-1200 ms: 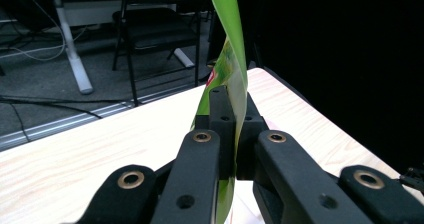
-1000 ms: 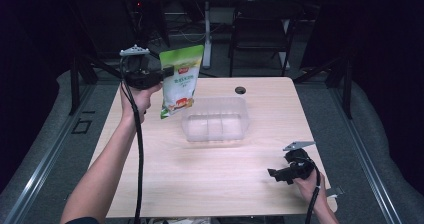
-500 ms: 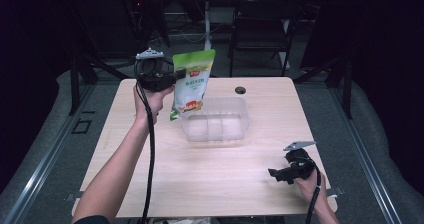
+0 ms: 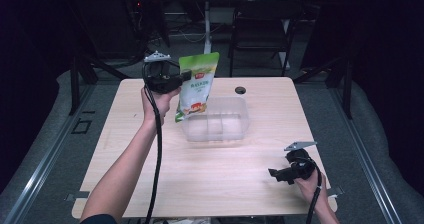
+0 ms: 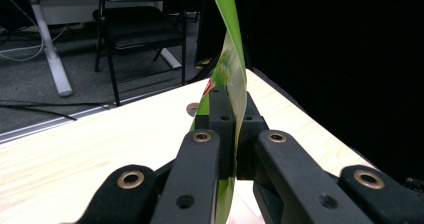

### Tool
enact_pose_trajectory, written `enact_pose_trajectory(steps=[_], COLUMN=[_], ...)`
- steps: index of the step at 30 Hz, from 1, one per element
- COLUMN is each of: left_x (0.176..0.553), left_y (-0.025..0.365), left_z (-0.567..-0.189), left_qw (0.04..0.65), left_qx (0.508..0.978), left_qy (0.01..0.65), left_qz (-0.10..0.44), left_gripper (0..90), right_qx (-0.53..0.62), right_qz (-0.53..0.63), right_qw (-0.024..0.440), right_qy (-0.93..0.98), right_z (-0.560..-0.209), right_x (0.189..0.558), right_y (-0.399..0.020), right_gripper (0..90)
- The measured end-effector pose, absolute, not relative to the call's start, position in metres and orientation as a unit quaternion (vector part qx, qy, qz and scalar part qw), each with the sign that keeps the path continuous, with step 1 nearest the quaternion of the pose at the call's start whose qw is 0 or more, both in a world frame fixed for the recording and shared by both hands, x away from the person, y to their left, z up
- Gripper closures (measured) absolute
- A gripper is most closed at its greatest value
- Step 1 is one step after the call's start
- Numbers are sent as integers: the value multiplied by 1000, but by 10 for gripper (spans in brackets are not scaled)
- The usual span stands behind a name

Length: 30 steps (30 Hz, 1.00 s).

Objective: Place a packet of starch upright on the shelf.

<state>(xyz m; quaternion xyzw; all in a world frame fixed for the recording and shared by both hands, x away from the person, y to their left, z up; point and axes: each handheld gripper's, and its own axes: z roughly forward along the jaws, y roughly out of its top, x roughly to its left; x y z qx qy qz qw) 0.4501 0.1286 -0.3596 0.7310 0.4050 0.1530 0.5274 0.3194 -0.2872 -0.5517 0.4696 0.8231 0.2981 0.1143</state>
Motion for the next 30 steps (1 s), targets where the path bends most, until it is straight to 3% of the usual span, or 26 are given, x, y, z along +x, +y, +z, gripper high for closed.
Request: enact_pose_trajectory(steps=[30], left_x=[472], left_y=[121], left_z=[-402], left_qw=[527], left_qx=[706], left_qy=[453], left_qz=[139], left_gripper=[896], right_qx=[465], right_qz=[296], right_qw=[114], right_qy=[827], right_z=[-551], right_x=[319], right_y=[-287], right_gripper=[41])
